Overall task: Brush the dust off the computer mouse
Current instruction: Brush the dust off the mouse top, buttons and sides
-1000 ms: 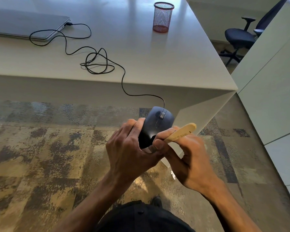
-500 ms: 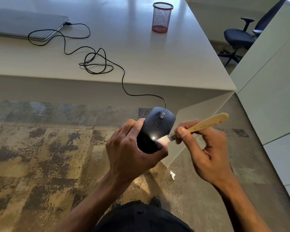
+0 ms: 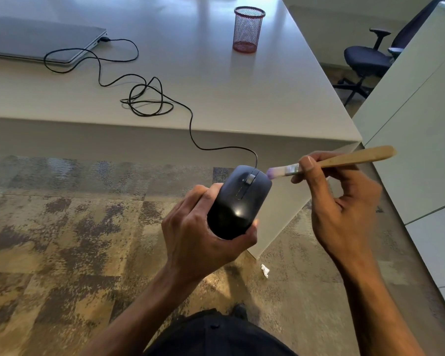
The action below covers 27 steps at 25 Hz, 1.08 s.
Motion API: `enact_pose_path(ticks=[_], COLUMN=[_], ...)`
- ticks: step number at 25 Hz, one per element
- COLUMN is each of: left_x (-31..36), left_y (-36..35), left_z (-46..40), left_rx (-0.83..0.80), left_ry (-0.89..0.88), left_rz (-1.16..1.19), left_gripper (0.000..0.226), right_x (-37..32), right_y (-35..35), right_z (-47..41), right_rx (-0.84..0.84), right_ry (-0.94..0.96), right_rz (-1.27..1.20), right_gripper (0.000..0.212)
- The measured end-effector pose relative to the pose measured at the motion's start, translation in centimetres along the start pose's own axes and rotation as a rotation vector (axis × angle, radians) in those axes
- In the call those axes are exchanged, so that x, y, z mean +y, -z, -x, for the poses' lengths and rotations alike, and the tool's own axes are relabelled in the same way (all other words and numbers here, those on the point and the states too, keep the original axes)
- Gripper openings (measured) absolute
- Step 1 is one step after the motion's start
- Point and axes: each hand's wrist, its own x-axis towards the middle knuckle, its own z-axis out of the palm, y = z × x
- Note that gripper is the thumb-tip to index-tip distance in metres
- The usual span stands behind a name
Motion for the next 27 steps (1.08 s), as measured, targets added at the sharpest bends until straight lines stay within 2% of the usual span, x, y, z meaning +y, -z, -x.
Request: enact_pose_path(ticks=[5,11,14,17,19,24,27], left_x=[0.1,-0.1,-0.2,-0.3,-0.4,-0.4,-0.3], left_y=[-0.1,-0.2,-0.2,-0.1,0.0,0.0,0.1], left_z=[-0.1,0.0,0.0,0.1,0.1,0.3,0.3], left_rx=[-0.01,-0.019,-0.024,-0.025,-0.021,-0.018,-0.006], left_ry=[-0.001,-0.028,-0.023,-0.024,-0.026,-0.036,-0.045], left_rz=[0.001,-0.025,-0.026,-0.03,-0.027,-0.027,-0.025], left_gripper=[0.069,0.071,0.071,0.071,0.071,0.071,0.07], right_x=[-1.0,-0.5,0.0,-0.3,-0.4,-0.1,-0.1], right_y=[-0.5,-1.3,-1.7,-1.8,-1.9,-1.7,-1.3], right_z=[0.8,0.9,0.5,0.7,0.9,0.0,-0.6], right_rx=[-0.023,-0.035,-0.003,0.047,0.02,-0.019,-0.111], right_ry=[0.055,0.089,0.088,0.104,0.104,0.05,0.048], right_rz=[-0.065,0.045,0.105,0.012,-0.037,0.073,0.023], right_gripper=[0.009,0.008,0.008,0.003,0.005,0.005,0.007])
